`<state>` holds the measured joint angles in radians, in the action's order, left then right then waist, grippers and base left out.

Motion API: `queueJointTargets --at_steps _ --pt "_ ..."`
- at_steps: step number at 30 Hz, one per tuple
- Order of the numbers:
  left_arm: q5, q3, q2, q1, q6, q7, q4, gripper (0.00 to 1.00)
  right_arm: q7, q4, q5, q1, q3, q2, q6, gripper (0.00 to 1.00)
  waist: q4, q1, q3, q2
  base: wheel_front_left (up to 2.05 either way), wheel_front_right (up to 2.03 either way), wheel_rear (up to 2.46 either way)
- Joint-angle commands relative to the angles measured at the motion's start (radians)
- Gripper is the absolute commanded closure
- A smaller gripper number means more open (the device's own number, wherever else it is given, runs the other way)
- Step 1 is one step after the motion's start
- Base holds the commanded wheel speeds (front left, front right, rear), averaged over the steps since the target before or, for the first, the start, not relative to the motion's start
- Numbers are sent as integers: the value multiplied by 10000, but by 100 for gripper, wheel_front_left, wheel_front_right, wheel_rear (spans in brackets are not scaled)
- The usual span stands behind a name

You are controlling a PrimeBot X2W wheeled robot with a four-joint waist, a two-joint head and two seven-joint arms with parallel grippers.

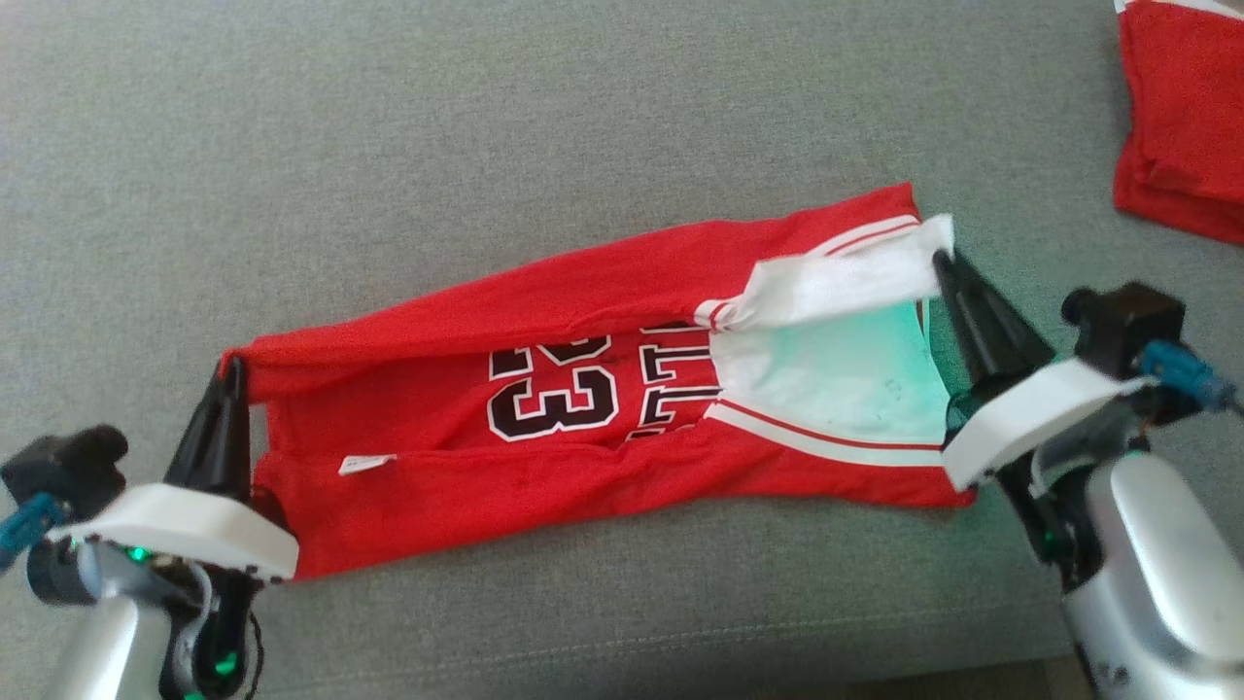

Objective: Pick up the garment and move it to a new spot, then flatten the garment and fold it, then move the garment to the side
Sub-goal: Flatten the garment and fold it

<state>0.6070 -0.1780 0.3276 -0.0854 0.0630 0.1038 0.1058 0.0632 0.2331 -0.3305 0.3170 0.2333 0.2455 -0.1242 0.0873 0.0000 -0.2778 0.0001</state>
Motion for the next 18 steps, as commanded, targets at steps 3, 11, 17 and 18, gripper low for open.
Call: queueJointTargets --at_steps 3,11,17,18 --pt "171 485 70 -16 15 237 -44 100 399 -1058 279 -512 -186 -247 -65 100 24 0 -50 -1 0 0 0" --pt "336 403 -155 294 -64 503 358 100 801 -1649 617 -1323 -595 -582 -65 100 -17 0 20 -1 0 0 0" --pt "398 324 -228 413 -85 548 536 100 863 -1702 732 -1723 -663 -759 -65 100 57 0 141 -1 0 0 0" --pt "414 310 -252 449 -81 558 542 100 858 -1704 742 -1773 -669 -785 -65 100 77 0 160 -1 0 0 0"
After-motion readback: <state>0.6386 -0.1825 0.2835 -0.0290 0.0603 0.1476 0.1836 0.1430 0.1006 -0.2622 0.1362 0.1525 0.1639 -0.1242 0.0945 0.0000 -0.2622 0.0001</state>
